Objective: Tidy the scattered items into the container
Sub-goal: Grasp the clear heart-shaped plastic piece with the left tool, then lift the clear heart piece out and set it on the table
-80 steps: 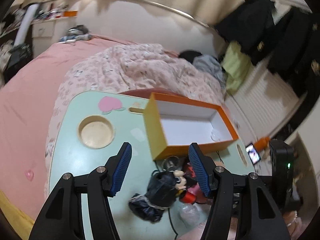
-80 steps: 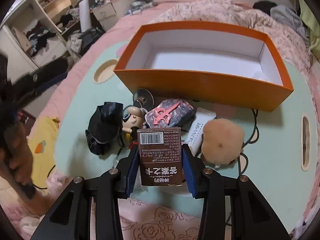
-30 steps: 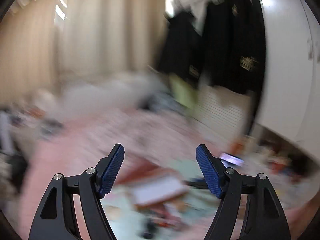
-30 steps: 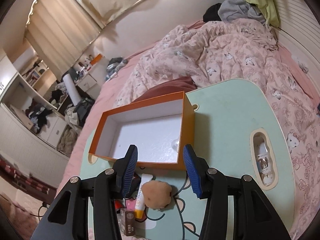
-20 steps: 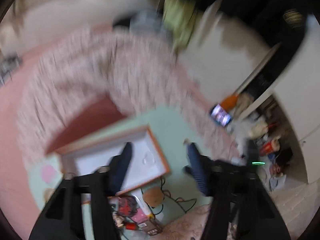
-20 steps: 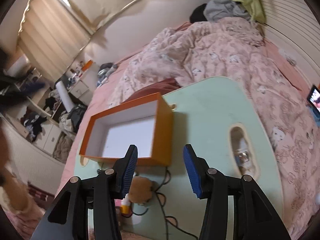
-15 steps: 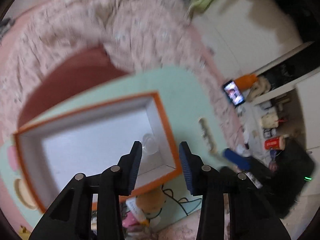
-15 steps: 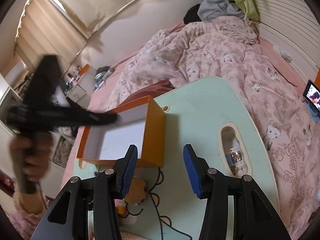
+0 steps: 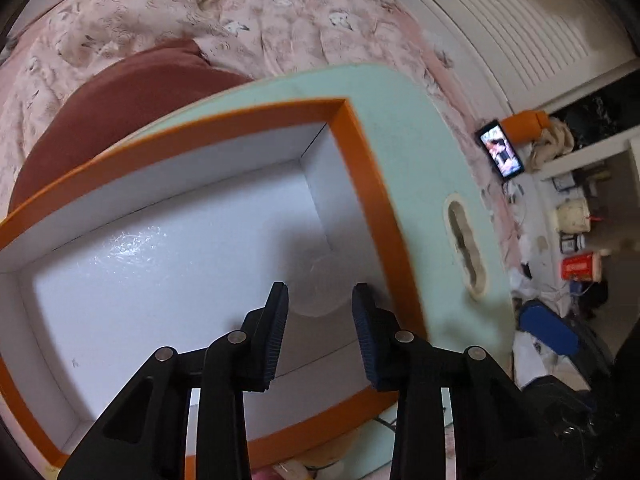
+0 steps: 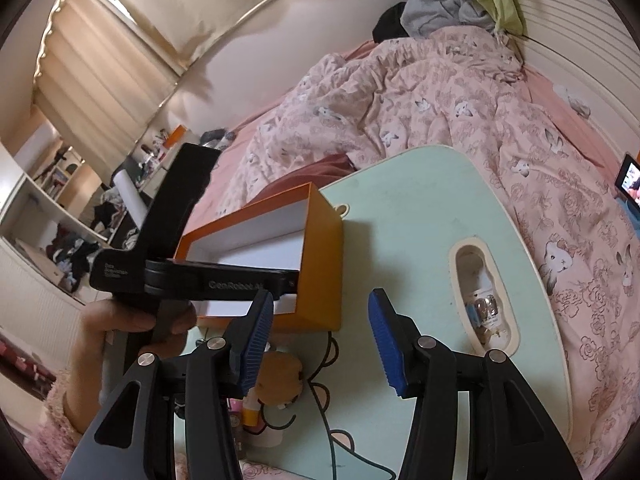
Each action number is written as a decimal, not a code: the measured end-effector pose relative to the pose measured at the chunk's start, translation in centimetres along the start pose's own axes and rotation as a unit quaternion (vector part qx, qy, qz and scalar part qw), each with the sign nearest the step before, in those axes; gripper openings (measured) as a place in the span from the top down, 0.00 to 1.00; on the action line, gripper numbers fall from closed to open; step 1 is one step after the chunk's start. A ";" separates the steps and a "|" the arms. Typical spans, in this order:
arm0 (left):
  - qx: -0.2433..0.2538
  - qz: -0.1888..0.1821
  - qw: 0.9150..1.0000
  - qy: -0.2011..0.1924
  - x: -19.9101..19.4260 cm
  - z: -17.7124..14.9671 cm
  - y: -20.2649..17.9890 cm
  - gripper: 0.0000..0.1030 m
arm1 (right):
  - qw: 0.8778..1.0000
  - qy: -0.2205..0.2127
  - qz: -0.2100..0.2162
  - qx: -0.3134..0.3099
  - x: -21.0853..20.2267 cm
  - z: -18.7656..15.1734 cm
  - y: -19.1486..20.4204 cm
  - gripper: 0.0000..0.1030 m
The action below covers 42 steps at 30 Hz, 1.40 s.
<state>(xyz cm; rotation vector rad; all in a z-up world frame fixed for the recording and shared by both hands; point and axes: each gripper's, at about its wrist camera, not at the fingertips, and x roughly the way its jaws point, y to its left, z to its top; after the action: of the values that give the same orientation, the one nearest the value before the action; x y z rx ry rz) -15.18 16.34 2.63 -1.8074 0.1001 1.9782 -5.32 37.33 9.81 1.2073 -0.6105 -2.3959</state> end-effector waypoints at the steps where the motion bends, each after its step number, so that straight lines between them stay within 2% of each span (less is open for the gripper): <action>1: 0.003 0.004 1.000 -0.007 0.0 0.0 0.0 0.67 | 1.000 0.002 0.000 0.000 0.1 0.0 0.0 0.52; 4: 0.002 0.022 1.000 -0.010 0.0 0.1 0.6 0.68 | 1.000 0.002 -0.001 0.000 0.2 -0.1 0.0 0.52; 7: 0.003 0.087 0.996 -0.030 -0.8 0.0 1.6 0.68 | 1.000 0.001 -0.002 0.000 0.2 -0.2 0.0 0.52; 8: -0.001 0.093 0.995 -0.037 -1.0 0.0 2.0 0.68 | 1.000 0.000 -0.002 -0.001 0.2 -0.2 0.1 0.52; 13: -0.012 0.062 0.996 -0.061 -2.0 0.6 2.5 0.65 | 1.000 0.004 0.003 0.000 0.5 -0.2 0.2 0.52; 17: -0.002 0.046 0.997 -0.062 -2.0 1.2 1.1 0.49 | 1.000 0.009 0.005 -0.002 0.7 -0.4 0.4 0.52; 19: 0.004 0.054 0.997 -0.055 -1.5 1.4 0.4 0.49 | 1.000 0.010 0.008 -0.001 0.7 -0.4 0.4 0.52; 21: 0.009 0.080 0.995 -0.059 -0.9 1.6 -0.2 0.49 | 1.000 0.009 0.007 0.000 0.7 -0.5 0.3 0.52; 23: 0.007 0.091 0.994 -0.058 -0.4 1.7 -0.2 0.50 | 1.000 0.008 0.006 0.000 0.6 -0.5 0.3 0.52; 24: 0.001 0.087 0.995 -0.058 -0.2 1.7 0.0 0.52 | 1.000 0.007 0.007 -0.001 0.5 -0.5 0.3 0.52; 26: -0.003 0.084 0.995 -0.060 0.1 1.7 0.3 0.62 | 1.000 0.006 0.007 -0.001 0.4 -0.6 0.3 0.52; 31: 0.012 0.089 0.993 -0.072 -0.5 1.1 0.5 0.62 | 1.000 0.003 0.006 0.001 0.3 -0.6 0.2 0.52; 34: 0.007 0.072 0.993 -0.097 -2.3 0.7 1.1 0.62 | 1.000 0.005 0.005 0.001 0.5 -0.7 0.3 0.52; 37: 0.005 0.039 0.990 -0.137 -6.5 -1.2 1.5 0.62 | 1.000 0.006 -0.004 -0.006 0.5 -0.8 0.7 0.52; 38: 0.011 0.040 0.988 -0.150 -7.8 -2.4 1.4 0.62 | 1.000 0.007 -0.005 -0.009 0.6 -0.8 0.9 0.52; 40: 0.031 0.044 0.985 -0.163 -9.4 -4.8 1.2 0.62 | 1.000 0.009 -0.005 -0.016 0.7 -1.1 1.3 0.52; 42: 0.039 0.027 0.986 -0.162 -10.4 -7.6 1.3 0.62 | 1.000 0.014 -0.001 -0.021 1.0 -1.3 1.7 0.51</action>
<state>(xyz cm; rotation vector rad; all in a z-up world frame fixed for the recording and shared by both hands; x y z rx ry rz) -8.31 9.59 11.22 -1.4268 0.1232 2.2447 -4.56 35.11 9.32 1.2208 -0.5472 -2.3780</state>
